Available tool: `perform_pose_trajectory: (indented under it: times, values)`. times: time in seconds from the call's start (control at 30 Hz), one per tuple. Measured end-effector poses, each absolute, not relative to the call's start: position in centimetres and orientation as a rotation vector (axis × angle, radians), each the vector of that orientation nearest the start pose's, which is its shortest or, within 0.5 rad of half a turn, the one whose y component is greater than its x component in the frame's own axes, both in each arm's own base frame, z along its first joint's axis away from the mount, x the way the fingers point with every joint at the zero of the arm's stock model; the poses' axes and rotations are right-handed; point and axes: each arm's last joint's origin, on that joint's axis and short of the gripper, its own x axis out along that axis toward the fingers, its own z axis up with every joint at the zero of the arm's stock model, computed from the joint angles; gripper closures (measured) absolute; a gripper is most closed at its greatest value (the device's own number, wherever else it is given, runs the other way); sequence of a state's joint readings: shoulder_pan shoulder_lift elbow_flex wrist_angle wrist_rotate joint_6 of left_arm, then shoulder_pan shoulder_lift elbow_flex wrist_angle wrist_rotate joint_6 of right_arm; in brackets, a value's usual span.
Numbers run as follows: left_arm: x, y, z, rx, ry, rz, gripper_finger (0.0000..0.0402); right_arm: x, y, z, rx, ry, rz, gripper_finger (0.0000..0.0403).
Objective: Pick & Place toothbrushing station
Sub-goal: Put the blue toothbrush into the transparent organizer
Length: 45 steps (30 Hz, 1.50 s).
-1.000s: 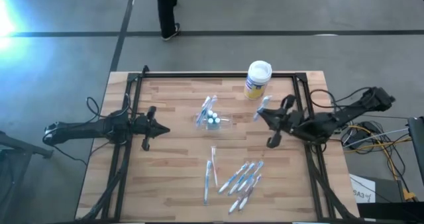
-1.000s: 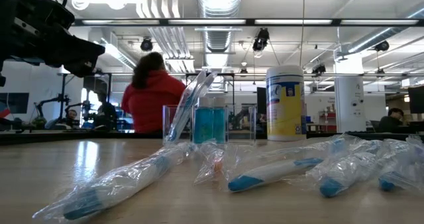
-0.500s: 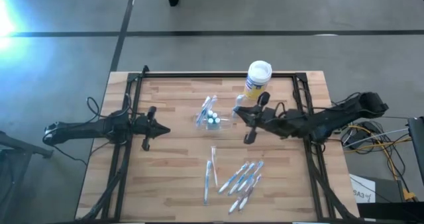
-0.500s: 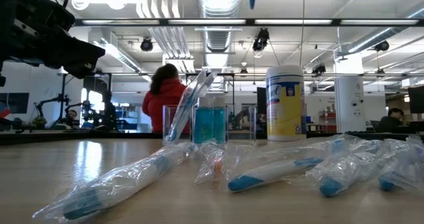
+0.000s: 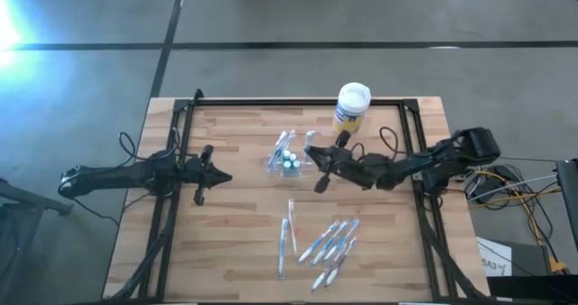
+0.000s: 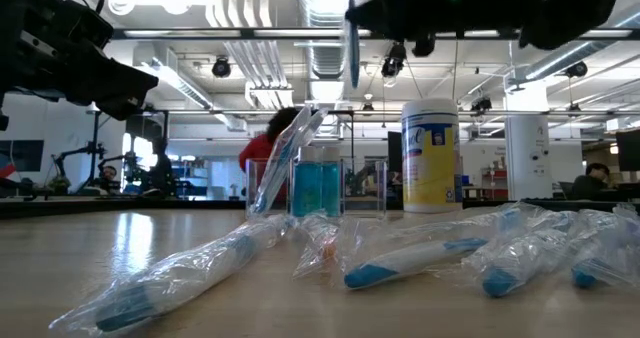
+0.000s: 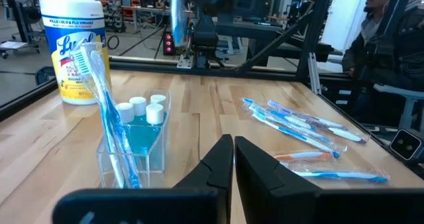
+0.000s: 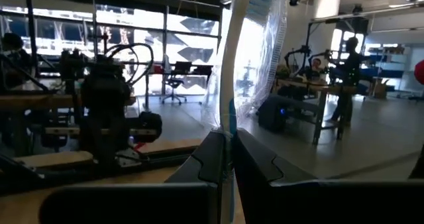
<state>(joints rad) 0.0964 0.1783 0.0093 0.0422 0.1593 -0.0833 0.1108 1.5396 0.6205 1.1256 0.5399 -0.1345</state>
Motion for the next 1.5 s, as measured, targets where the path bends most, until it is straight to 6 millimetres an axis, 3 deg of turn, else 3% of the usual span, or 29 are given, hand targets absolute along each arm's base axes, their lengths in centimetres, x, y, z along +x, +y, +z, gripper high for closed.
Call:
perform_pose_trajectory:
  times: [0.27, 0.43, 0.63, 1.5]
  values:
    - [10.7, 0.6, 15.6, -0.099, 0.13, -0.057, 0.0372, 30.0, 1.5, 19.3, -0.045, -0.255, -0.484, 0.0385]
    - [10.7, 0.6, 15.6, -0.1, 0.131, -0.057, 0.0373, 29.6, 1.0, 17.0, -0.02, -0.218, -0.572, 0.0385]
    - [10.7, 0.6, 15.5, -0.1, 0.133, -0.057, 0.038, 30.3, 0.8, 15.6, 0.001, -0.181, -0.597, 0.0385]
    - [10.7, 0.6, 15.5, -0.104, 0.137, -0.057, 0.038, 30.5, 0.5, 13.1, 0.055, 0.003, -0.705, 0.0385]
